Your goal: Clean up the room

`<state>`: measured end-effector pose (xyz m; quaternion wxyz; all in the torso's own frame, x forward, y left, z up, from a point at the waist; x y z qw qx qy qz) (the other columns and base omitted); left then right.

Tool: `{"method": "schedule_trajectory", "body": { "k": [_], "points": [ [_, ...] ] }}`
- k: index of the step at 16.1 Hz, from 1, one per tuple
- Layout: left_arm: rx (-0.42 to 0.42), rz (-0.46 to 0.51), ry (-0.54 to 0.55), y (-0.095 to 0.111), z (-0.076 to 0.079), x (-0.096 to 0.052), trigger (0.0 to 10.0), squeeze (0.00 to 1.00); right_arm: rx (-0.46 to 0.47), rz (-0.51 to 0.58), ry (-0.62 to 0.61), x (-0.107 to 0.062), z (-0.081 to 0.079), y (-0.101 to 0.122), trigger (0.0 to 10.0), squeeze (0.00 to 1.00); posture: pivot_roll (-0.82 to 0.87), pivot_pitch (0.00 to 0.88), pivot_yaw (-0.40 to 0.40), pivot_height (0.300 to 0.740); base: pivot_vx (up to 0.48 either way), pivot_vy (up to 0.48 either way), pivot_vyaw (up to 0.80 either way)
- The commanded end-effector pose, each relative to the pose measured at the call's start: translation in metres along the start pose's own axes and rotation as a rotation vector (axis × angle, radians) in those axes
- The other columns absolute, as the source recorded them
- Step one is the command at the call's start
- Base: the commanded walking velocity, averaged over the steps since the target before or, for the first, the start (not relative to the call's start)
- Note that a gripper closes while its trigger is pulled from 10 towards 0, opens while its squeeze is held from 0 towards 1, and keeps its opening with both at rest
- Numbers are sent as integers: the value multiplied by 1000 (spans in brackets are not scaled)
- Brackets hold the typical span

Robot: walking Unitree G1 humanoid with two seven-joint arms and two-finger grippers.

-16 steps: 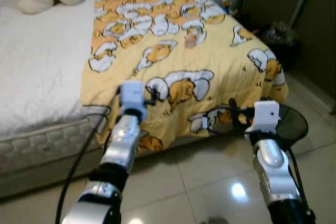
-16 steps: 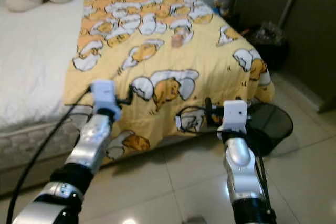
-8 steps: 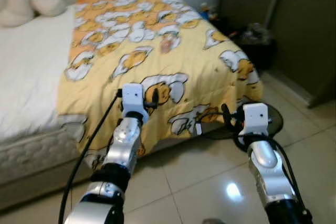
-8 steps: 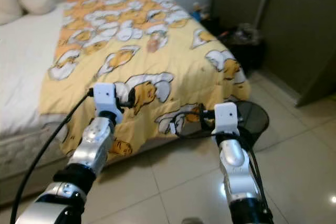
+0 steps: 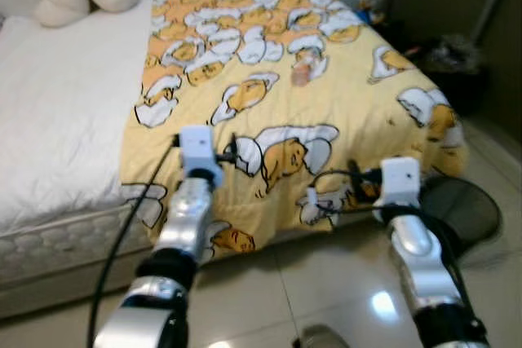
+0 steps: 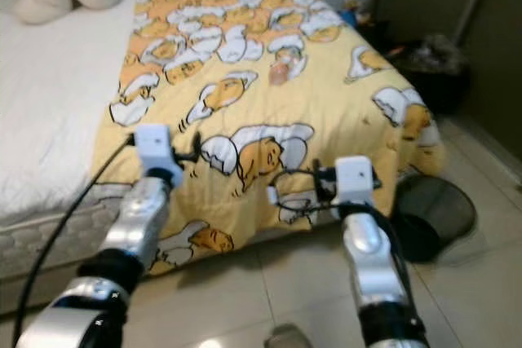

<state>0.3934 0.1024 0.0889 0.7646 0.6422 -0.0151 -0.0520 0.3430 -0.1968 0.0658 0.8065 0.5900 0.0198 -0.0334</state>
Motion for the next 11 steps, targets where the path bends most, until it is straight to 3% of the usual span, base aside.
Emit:
{"method": "schedule_trajectory", "body": {
  "k": [1, 8, 10, 11],
  "points": [
    [14, 9, -12, 4, 0, 2, 10000, 0, 14, 14, -7, 2, -1, 4, 10000, 0, -266, 0, 108, 740, 480, 0, 0],
    [23, 13, -53, 3, 12, 3, 10000, 0, 6, 20, -17, 0, 1, 4, 10000, 0, -279, 0, 110, 740, 479, 0, 0],
    [39, 33, -70, 6, 17, 3, 10000, 0, 12, 18, -27, -1, 2, 4, 10000, 0, -280, 0, 114, 740, 0, 0, 0],
    [9, 16, -46, 4, 12, 4, 10000, 0, 13, 26, -32, -1, 2, 5, 10000, 0, -284, 0, 117, 740, 0, 0, 0]
  ]
}}
Point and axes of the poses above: a point about 5 cm out from each wrist's last joint towards the gripper, its own x axis pointing out of the wrist towards the gripper, its own y axis along the axis of the wrist's last joint, z = x × y, the point moved 5 cm from there along x, pointing out of the wrist towards the gripper, and after that the axes turned 7 degrees about -x, right-handed, at the moved point
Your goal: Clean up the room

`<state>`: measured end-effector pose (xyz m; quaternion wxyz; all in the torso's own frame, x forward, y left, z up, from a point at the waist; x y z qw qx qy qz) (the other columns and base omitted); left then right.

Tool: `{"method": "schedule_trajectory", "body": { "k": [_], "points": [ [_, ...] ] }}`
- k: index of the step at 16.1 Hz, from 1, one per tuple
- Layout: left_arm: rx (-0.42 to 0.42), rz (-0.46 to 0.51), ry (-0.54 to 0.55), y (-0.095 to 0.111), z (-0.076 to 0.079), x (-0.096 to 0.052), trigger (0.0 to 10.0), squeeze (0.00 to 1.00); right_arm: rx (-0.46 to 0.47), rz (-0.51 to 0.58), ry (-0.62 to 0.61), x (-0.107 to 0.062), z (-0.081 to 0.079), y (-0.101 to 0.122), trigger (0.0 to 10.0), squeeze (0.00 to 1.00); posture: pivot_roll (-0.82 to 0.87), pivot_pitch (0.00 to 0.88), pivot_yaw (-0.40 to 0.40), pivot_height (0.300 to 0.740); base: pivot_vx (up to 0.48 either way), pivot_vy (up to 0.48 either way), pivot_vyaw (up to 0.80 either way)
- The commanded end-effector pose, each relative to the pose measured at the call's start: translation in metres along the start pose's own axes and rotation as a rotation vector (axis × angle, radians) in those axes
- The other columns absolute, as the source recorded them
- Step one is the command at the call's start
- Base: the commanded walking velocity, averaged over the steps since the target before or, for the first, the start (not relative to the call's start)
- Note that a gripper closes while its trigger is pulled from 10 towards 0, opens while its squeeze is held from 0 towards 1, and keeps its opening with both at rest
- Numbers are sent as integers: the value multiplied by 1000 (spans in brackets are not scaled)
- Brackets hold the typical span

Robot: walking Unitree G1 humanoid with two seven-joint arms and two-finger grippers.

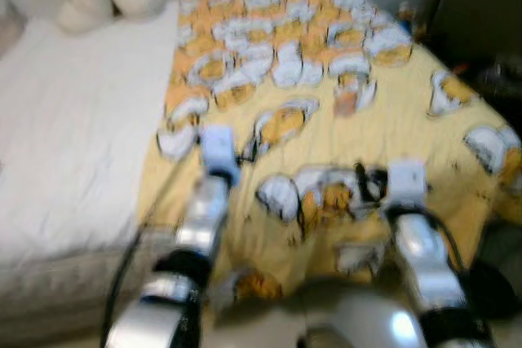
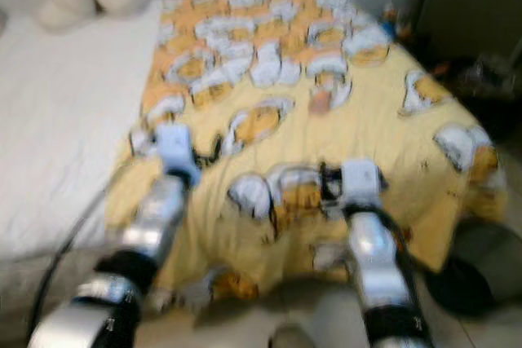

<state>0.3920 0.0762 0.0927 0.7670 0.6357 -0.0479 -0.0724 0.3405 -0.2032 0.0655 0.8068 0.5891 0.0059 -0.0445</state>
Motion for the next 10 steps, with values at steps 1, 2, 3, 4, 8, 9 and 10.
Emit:
{"method": "schedule_trajectory", "body": {
  "k": [1, 2, 3, 4, 8, 9, 10],
  "points": [
    [-57, -14, 82, 1, -25, 1, 10000, 0, 36, 70, -19, 0, 0, 15, 10000, 0, -286, 0, 119, 740, 0, -450, 0],
    [-83, -23, 104, -1, -29, 0, 10000, 0, 49, 91, -32, -1, 3, 19, 10000, 0, -288, 0, 117, 740, 0, -450, 0],
    [-83, -18, 134, -5, -44, -10, 10000, 0, 74, 141, -57, -6, 12, 29, 10000, 0, -291, 0, 116, 740, 0, -458, 0],
    [7, 35, 100, -6, -60, -38, 10000, 0, 62, 167, -56, -22, 21, 31, 10000, 0, -285, 0, 90, 740, 0, -458, 0],
    [64, 29, -14, -21, -44, -72, 10000, 0, 9, 36, 53, -67, 12, -15, 10000, 0, -251, 0, 61, 740, 0, -462, 0],
    [55, 36, -9, -19, -42, -67, 10000, 0, 12, 33, 52, -65, 12, -16, 10000, 0, -255, 0, 59, 740, 0, -454, 0],
    [29, 60, -4, -6, -32, -52, 10000, 0, 29, 45, 47, -51, 9, -7, 10000, 0, -252, 0, 60, 740, 0, -442, 0]
  ]
}}
Point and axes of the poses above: a point about 5 cm out from each wrist's last joint towards the gripper, its own x axis pointing out of the wrist towards the gripper, its own y axis along the axis of the wrist's last joint, z = x × y, the point moved 5 cm from there along x, pointing out of the wrist towards the gripper, and after that the axes turned 7 degrees about -x, right-handed, at the moved point
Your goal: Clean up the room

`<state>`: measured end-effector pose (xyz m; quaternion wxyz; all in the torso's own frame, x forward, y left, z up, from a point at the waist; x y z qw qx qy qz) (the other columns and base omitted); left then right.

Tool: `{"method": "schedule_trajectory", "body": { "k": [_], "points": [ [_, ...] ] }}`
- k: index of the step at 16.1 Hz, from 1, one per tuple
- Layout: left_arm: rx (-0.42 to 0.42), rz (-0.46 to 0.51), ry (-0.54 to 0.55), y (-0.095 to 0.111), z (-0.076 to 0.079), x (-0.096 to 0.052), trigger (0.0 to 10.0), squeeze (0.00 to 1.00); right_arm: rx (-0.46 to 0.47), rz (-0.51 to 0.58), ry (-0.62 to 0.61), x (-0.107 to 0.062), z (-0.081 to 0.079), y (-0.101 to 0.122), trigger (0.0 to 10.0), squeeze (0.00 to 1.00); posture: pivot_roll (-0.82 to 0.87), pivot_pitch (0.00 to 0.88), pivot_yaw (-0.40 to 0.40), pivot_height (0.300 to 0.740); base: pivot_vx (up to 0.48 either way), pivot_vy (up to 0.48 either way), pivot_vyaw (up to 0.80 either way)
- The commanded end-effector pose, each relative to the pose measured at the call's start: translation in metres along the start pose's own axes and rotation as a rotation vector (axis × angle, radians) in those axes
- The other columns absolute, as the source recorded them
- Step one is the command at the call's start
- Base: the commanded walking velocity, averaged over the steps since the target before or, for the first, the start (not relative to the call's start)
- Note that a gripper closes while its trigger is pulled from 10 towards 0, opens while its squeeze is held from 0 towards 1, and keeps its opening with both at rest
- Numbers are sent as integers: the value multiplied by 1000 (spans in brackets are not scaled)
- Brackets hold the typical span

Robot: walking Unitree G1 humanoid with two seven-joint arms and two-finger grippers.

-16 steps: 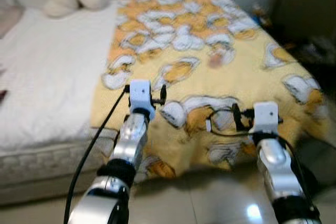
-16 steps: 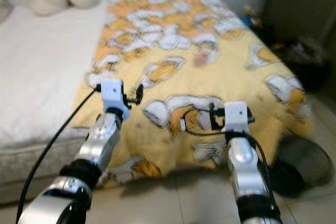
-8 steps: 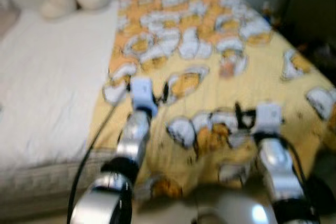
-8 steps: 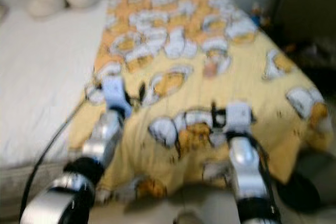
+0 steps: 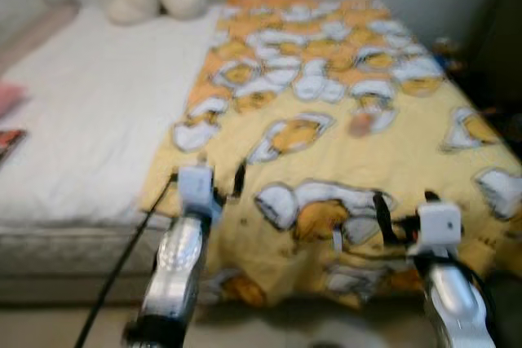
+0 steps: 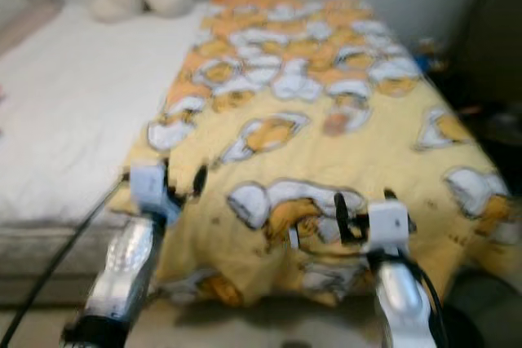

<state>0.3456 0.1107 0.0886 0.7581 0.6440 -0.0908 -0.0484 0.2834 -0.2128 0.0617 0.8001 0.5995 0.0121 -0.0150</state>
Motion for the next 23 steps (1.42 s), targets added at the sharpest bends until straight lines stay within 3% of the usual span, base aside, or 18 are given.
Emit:
{"method": "schedule_trajectory", "body": {
  "k": [1, 3, 5, 7, 9, 12, 14, 15, 16, 18, 23],
  "points": [
    [-6, -29, 27, -3, -3, 0, 10000, 0, 9, 11, 1, 8, -2, 7, 10000, 0, -252, 0, 60, 740, 0, -442, 0],
    [-18, -29, -6, 0, 4, 7, 10000, 0, 15, 52, -4, 24, -5, 22, 10000, 0, -261, 0, 69, 740, 0, -444, 0],
    [-46, -54, -30, -8, 16, 5, 10000, 0, 9, 57, 0, 27, -7, 23, 10000, 0, -267, 0, 80, 740, 0, -442, 0],
    [-67, -68, 11, -10, 11, 8, 10000, 0, 21, 45, -15, 26, -6, 21, 10000, 0, -274, 0, 84, 740, 0, -435, 0],
    [-39, -37, 27, 4, -1, 24, 10000, 0, 29, 18, 3, 24, -12, 14, 10000, 0, -273, 0, 85, 740, 0, -431, 0],
    [-29, -39, 21, 5, -1, 25, 10000, 0, 32, 17, 8, 25, -15, 11, 10000, 0, -274, 0, 93, 740, 0, -431, 0],
    [-51, -49, 9, 2, 3, 25, 10000, 0, 41, 19, 5, 26, -15, 13, 10000, 0, -277, 0, 90, 740, 141, -216, 0],
    [13, -67, -30, -2, 12, 26, 10000, 0, 42, 17, 7, 26, -17, 14, 10000, 0, -277, 0, 91, 740, 0, 0, 0],
    [6, -57, -43, 0, 14, 27, 10000, 0, 39, 21, 13, 26, -19, 14, 10000, 0, -279, 0, 99, 740, 0, 0, 0],
    [25, -89, 30, -1, 2, 35, 10000, 0, 37, 35, 17, 28, -22, 17, 10000, 0, -281, 0, 105, 740, 467, 0, 0],
    [13, -63, 46, 7, -3, 41, 10000, 0, 20, 45, 28, 30, -24, 19, 10000, 0, -286, 0, 105, 740, 480, 0, 0]
  ]
}}
Point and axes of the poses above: a point about 5 cm out from each wrist's last joint towards the gripper, its own x axis pointing out of the wrist towards the gripper, its own y axis along the axis of the wrist's last joint, z = x × y, the point moved 5 cm from there along x, pointing out of the wrist towards the gripper, and after that the axes turned 7 degrees about -x, right-handed, at the moved point
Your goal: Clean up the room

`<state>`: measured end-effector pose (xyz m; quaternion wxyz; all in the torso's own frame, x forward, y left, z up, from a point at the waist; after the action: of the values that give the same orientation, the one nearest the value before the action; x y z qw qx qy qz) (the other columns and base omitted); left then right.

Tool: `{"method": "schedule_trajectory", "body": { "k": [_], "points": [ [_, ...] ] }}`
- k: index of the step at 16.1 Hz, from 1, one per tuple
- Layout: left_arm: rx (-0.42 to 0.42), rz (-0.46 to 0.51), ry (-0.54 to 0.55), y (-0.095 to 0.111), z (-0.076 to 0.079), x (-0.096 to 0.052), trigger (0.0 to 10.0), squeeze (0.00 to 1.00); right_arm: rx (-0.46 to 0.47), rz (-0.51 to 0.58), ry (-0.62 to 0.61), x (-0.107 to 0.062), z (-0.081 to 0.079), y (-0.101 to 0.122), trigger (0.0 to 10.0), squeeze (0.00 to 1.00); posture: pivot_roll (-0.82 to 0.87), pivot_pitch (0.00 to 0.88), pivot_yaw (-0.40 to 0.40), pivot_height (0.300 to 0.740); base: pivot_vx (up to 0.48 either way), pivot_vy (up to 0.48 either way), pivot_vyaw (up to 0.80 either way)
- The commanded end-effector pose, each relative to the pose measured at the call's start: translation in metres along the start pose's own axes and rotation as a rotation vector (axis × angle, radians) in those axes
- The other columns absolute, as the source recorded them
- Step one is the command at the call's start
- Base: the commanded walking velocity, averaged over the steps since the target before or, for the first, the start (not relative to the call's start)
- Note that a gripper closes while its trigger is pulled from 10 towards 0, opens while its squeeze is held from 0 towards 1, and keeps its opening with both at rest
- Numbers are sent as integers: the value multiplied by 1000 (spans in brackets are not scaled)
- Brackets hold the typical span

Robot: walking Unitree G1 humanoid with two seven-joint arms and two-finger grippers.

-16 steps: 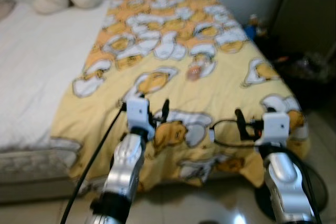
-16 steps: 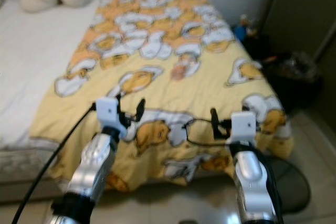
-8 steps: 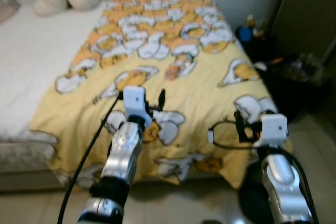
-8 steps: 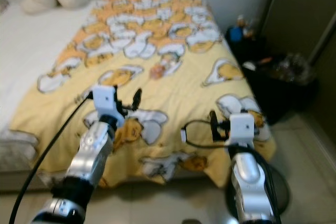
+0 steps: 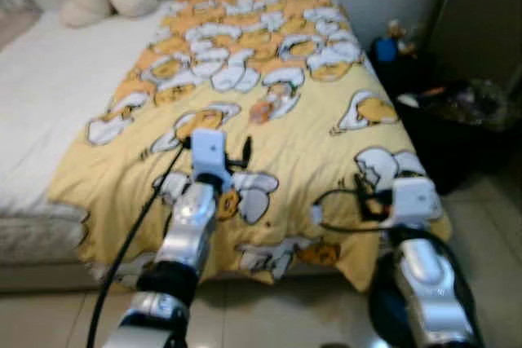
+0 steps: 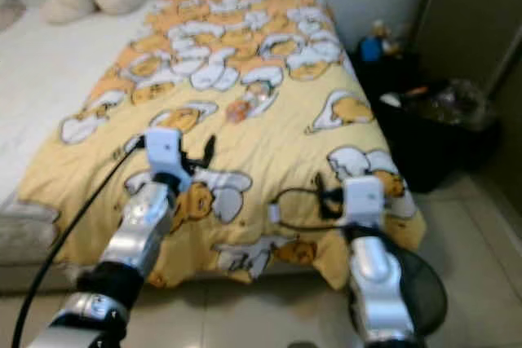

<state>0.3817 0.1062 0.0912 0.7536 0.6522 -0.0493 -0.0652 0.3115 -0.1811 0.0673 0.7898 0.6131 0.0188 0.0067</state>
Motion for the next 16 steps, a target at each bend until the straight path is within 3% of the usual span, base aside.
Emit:
{"method": "schedule_trajectory", "body": {
  "k": [1, 7, 11, 13, 16],
  "points": [
    [2, 19, 8, 7, -1, 5, 10000, 0, -15, 16, -10, 3, 6, 3, 10000, 0, -286, 0, 105, 740, 480, 0, 0],
    [35, 36, 3, 12, 0, 10, 10000, 0, 7, 17, 0, 5, 5, 4, 10000, 0, -290, 0, 107, 740, 480, 0, 0],
    [60, 38, -40, 13, 9, 13, 10000, 0, -6, 18, -3, 2, 7, 3, 10000, 0, -310, 0, 114, 740, 480, 0, 0],
    [72, 47, -78, 16, 19, 17, 10000, 0, -10, 19, -7, 0, 7, 2, 10000, 0, -325, 0, 119, 740, 480, 0, 0],
    [96, 41, -172, 19, 48, 24, 10000, 0, -14, -20, -21, -5, 9, -3, 10000, 0, -339, 0, 120, 740, 480, 0, -375]
  ]
}}
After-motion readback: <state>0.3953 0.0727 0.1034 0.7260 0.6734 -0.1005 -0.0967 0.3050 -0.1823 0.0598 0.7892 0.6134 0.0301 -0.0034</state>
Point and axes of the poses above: a point about 5 cm out from each wrist's last joint towards the gripper, its own x axis pointing out of the wrist towards the gripper, its own y axis along the axis of the wrist's last joint, z = x × y, the point moved 5 cm from there along x, pointing out of the wrist towards the gripper, and after that the axes turned 7 degrees about -x, right-handed, at the moved point
